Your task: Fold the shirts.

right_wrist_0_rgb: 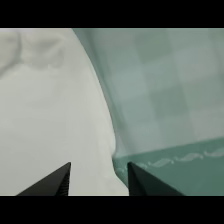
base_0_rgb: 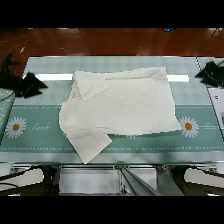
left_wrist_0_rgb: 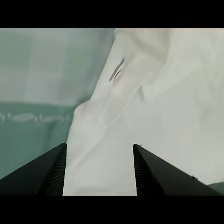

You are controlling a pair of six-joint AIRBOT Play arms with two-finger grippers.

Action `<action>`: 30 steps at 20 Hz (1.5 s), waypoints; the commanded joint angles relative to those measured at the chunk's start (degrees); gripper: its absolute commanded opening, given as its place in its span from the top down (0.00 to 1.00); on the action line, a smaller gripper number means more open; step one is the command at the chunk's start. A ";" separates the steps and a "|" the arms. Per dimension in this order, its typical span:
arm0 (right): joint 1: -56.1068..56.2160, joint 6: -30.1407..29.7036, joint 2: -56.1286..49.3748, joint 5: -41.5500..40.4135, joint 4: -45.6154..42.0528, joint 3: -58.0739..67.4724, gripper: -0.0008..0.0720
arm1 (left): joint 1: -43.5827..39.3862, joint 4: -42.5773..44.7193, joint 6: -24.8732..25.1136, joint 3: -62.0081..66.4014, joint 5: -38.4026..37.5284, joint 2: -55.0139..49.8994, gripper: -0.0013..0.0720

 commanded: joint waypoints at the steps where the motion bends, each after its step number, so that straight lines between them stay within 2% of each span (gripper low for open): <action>1: -4.66 -5.42 12.98 -6.97 6.58 -24.87 0.43 | 4.94 0.85 4.61 -21.88 1.57 11.52 0.29; 3: -5.46 -10.49 18.27 -7.13 12.81 -33.92 0.43 | 7.74 0.00 5.79 -30.67 2.86 15.80 0.29; 7: -5.38 -12.87 22.99 -6.73 17.75 -39.74 0.43 | 8.24 -6.05 6.84 -39.87 4.11 16.44 0.29; 13: -5.46 -12.96 23.02 -6.75 20.11 -39.71 0.43 | -3.45 -12.94 6.56 -43.04 12.59 14.47 0.29; 16: -9.46 -12.92 23.02 -7.74 21.55 -39.28 0.43 | -9.33 -13.09 3.54 -42.56 18.03 12.44 0.31; 17: -12.37 -12.98 23.02 -7.52 20.98 -38.97 0.43 | -9.70 -13.29 3.56 -41.94 18.71 11.80 0.52; 18: -15.52 -12.90 23.02 -6.84 18.80 -38.95 0.43 | -9.60 -13.31 3.69 -41.18 18.78 11.45 0.93; 21: -20.35 -5.44 23.02 -3.02 5.99 -41.88 0.43 | -9.55 -13.33 4.48 -38.86 18.73 11.45 0.96; 22: -19.39 -3.85 22.95 -2.91 4.83 -44.15 0.43 | -9.55 -13.33 4.46 -38.38 18.73 11.45 0.96; 24: -16.44 -2.38 22.29 -2.82 4.79 -47.12 0.43 | -9.55 -13.38 4.46 -38.16 18.43 11.45 0.96; 30: -9.25 -3.74 14.69 -4.20 6.58 -47.67 0.43 | -9.55 -13.35 4.46 -38.16 17.86 11.45 0.96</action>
